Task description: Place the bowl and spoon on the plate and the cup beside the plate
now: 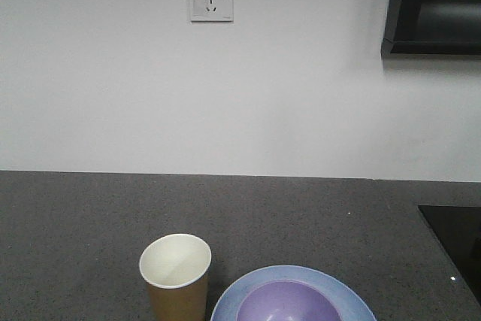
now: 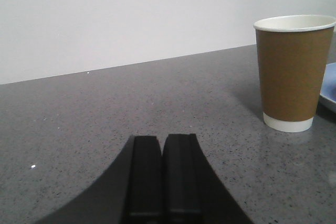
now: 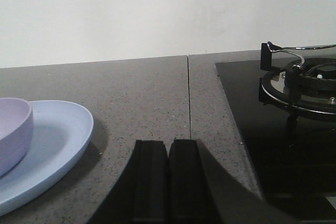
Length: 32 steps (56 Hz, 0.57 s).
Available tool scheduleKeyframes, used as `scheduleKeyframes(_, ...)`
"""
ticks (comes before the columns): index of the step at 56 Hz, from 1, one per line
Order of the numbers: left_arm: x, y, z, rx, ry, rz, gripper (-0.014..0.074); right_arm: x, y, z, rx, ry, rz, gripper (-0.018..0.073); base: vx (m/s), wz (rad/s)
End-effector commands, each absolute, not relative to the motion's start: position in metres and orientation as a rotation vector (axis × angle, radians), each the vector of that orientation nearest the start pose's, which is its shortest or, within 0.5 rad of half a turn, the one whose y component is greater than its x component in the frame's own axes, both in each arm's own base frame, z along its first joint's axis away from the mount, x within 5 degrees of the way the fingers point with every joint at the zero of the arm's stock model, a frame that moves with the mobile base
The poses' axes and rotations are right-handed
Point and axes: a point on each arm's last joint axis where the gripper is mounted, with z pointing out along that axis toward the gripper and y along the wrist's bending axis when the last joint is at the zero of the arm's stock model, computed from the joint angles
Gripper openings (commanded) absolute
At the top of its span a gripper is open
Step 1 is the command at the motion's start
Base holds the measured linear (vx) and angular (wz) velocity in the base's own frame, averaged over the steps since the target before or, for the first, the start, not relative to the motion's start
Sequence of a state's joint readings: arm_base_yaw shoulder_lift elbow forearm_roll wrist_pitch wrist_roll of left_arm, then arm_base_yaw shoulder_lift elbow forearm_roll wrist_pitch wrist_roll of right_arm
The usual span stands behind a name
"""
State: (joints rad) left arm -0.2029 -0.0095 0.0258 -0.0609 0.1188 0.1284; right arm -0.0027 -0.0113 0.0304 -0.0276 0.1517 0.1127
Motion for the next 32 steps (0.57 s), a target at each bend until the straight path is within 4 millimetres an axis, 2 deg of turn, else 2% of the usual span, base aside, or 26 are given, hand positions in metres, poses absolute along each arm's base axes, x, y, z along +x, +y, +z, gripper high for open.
scheduleKeyframes(1,0.053,-0.011,0.2108,0.194,1.484,-0.119,-0.0006,0.0566,-0.0006,0.1959,0.066,1.572,0.051,-0.0008,0.0,0.0)
scheduleKeyframes(32,0.053,-0.011,0.2108,0.194,1.484,-0.119,-0.0006,0.0566,-0.0006,0.1959,0.066,1.572,0.051,-0.0008,0.0,0.0)
